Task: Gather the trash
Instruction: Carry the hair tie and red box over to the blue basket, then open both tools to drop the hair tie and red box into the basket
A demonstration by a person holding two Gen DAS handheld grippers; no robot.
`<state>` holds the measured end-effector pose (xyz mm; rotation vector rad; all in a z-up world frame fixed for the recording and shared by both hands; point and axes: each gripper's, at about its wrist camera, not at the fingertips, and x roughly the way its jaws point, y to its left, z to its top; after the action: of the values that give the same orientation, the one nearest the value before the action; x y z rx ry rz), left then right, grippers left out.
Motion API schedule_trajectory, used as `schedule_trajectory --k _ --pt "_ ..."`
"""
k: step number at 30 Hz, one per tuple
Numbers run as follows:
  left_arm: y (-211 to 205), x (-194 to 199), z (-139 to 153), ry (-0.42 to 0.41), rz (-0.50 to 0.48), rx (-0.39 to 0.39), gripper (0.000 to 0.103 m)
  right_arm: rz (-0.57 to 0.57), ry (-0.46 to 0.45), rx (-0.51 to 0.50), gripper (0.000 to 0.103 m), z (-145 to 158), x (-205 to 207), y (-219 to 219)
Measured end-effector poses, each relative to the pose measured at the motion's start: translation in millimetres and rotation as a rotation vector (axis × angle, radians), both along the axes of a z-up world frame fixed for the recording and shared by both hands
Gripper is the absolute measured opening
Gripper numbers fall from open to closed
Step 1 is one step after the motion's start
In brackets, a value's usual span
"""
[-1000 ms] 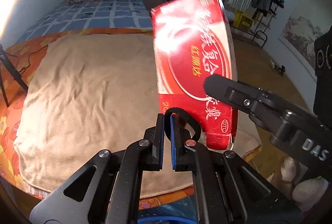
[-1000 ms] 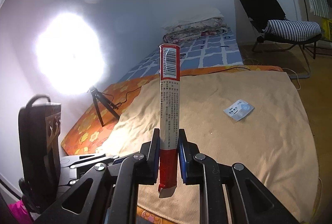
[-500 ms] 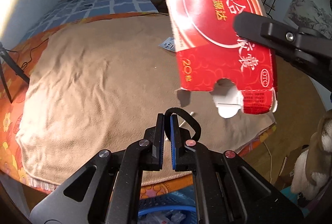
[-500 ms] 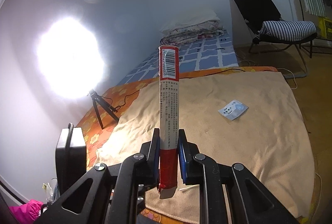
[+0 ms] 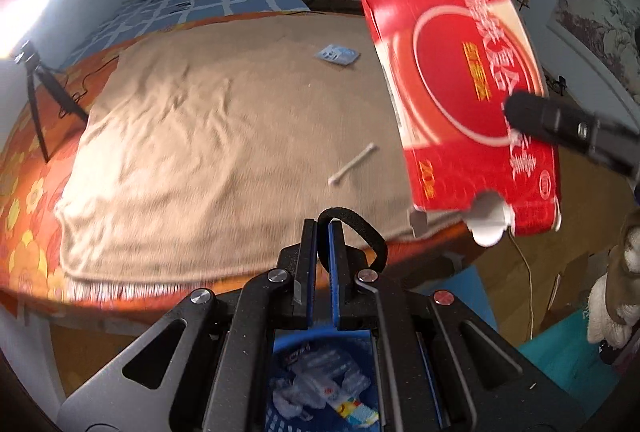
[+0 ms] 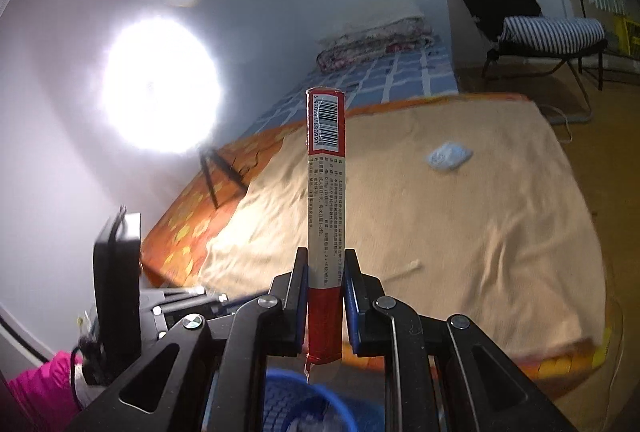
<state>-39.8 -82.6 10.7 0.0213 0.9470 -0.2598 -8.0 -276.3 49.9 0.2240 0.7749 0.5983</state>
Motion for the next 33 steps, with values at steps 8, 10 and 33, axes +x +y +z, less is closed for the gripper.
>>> schedule_trajectory --k 8,10,33 --pt "15.3 -51.1 -23.4 0.048 0.007 0.019 0.003 0.078 0.086 -0.014 0.014 -34.0 -57.5 5.6" --pt "18.8 -63.6 -29.8 0.06 0.006 0.025 0.003 0.099 0.108 -0.019 0.014 -42.8 -69.5 8.7" --pt "31.0 -119.5 -84.7 0.234 0.029 0.0 0.029 0.215 0.241 -0.113 0.02 -108.5 -132.4 33.0"
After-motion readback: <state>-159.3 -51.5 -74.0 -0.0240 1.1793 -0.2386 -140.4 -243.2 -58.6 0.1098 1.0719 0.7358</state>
